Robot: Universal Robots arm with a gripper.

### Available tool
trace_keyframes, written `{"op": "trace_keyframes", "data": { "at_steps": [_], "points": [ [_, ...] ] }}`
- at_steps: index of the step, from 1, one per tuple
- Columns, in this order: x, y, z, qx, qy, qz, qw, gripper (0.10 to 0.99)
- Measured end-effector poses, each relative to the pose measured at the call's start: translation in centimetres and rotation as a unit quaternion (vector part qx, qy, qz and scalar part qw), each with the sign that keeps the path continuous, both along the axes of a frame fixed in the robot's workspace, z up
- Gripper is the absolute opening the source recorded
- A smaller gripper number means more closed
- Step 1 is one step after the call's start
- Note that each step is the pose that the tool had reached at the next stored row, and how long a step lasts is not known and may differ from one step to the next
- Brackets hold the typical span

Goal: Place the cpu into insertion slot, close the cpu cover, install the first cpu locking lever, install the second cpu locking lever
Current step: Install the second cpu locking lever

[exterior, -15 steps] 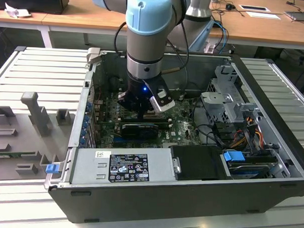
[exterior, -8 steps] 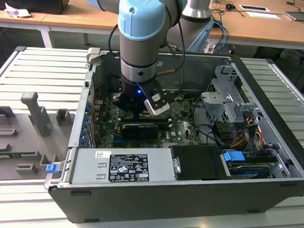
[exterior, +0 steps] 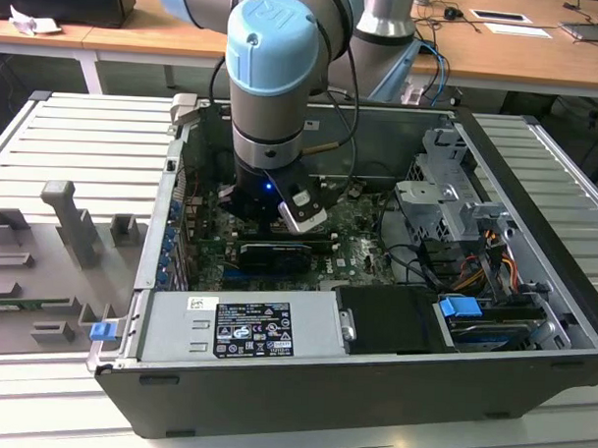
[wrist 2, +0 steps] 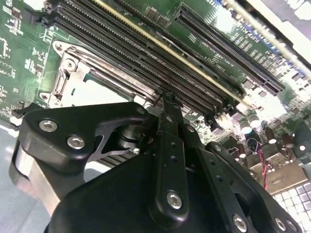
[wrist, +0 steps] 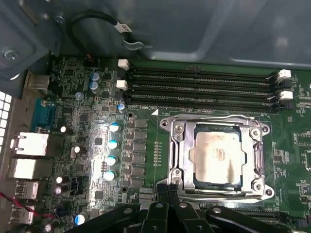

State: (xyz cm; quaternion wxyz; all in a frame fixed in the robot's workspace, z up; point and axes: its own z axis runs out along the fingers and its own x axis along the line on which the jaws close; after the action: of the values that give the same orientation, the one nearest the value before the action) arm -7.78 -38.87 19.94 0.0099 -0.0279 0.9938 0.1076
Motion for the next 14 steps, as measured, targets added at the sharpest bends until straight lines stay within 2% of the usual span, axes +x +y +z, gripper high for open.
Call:
{"op": "trace_keyframes", "data": {
  "at_steps": [5,9,14],
  "points": [
    [-0.21,0.00,-0.14,0.0066,0.0001,0.001,1.0000,0.106],
    [-0.23,0.14,0.72,0.0068,0.0001,0.001,1.0000,0.106],
    [-0.21,0.32,1.39,0.0064,0.0002,0.001,1.0000,0.106]
  ]
}}
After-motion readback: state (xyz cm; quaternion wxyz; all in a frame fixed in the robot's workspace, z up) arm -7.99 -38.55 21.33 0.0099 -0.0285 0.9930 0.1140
